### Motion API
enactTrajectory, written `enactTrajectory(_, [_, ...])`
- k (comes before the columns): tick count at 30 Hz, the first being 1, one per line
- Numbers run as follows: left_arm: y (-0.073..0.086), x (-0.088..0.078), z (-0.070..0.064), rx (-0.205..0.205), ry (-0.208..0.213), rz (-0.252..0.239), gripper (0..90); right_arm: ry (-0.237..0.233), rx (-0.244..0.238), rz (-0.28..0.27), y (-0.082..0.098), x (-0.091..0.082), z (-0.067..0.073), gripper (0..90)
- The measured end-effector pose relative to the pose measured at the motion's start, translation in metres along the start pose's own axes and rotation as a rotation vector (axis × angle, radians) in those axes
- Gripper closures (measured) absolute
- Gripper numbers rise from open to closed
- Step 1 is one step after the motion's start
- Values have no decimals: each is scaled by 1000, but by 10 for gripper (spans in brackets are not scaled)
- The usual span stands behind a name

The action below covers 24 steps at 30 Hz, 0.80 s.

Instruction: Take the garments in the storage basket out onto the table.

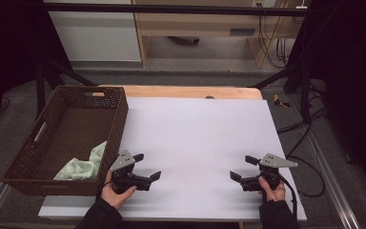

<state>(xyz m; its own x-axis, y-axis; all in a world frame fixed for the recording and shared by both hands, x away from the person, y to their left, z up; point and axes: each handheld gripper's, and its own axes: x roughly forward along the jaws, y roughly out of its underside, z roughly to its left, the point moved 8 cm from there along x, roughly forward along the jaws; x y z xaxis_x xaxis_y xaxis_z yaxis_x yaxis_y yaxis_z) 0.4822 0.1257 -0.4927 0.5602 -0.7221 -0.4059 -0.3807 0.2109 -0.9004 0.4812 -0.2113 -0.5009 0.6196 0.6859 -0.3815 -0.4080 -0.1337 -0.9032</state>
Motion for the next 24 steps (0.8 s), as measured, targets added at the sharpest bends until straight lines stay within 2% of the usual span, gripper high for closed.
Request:
enactTrajectory(17, [-6, 0, -6, 5, -11, 39, 17, 3, -3, 7, 0, 0, 0, 39])
enactTrajectory(24, [-12, -4, -10, 11, -6, 36, 15, 4, -3, 8, 1, 0, 0, 39])
